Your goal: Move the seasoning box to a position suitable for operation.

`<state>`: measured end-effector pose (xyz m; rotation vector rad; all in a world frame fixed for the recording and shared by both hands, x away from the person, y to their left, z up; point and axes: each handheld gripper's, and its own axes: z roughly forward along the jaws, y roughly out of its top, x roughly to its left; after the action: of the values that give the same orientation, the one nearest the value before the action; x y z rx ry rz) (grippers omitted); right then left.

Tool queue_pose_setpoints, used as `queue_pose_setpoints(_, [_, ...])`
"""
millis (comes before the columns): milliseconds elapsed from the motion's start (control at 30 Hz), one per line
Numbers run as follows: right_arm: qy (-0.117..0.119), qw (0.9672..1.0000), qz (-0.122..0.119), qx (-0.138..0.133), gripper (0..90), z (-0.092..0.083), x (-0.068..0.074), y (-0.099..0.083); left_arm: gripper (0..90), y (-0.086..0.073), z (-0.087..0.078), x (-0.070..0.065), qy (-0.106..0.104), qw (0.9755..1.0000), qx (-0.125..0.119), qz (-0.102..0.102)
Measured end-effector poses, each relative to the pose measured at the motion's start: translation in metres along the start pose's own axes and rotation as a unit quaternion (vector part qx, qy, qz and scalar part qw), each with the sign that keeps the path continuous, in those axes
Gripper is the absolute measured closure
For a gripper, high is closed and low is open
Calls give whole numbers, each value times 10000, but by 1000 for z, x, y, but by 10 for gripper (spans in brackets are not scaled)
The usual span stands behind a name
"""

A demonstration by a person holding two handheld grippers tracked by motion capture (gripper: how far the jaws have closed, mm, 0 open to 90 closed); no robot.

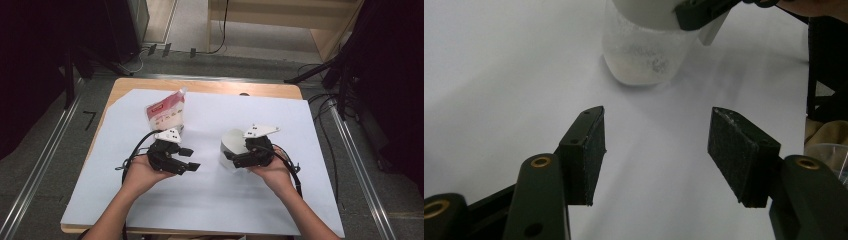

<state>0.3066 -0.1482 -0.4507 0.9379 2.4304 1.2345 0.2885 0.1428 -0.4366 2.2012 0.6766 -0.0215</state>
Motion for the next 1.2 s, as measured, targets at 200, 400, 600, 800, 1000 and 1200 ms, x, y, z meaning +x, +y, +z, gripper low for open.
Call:
queue_pose_setpoints(200, [62, 9999, -83, 58, 154, 10, 7, -4, 411, 0, -1, 1, 1, 10000, 10, 3])
queue_pose_setpoints(400, [42, 9999, -130, -20, 153, 10, 8, -7, 411, 0, 0, 1, -5, 10000, -5, -14])
queue_pose_setpoints(600, [211, 9997, 133, 70, 119, 8, 5, -5, 407, 0, 1, 2, -12, 10000, 44, -9])
queue_pose_setpoints(800, [291, 9992, 275, 87, 84, 0, 3, 1, 406, 0, 1, 1, -17, 10000, 74, -2])
queue_pose_setpoints(1000, [357, 9989, 307, 86, 91, -15, 0, 8, 402, 0, 2, 1, -26, 10000, 70, 10])
queue_pose_setpoints(1200, [350, 9987, 364, -41, 139, -39, -2, 12, 407, 3, 4, 3, -111, 9999, 62, -34])
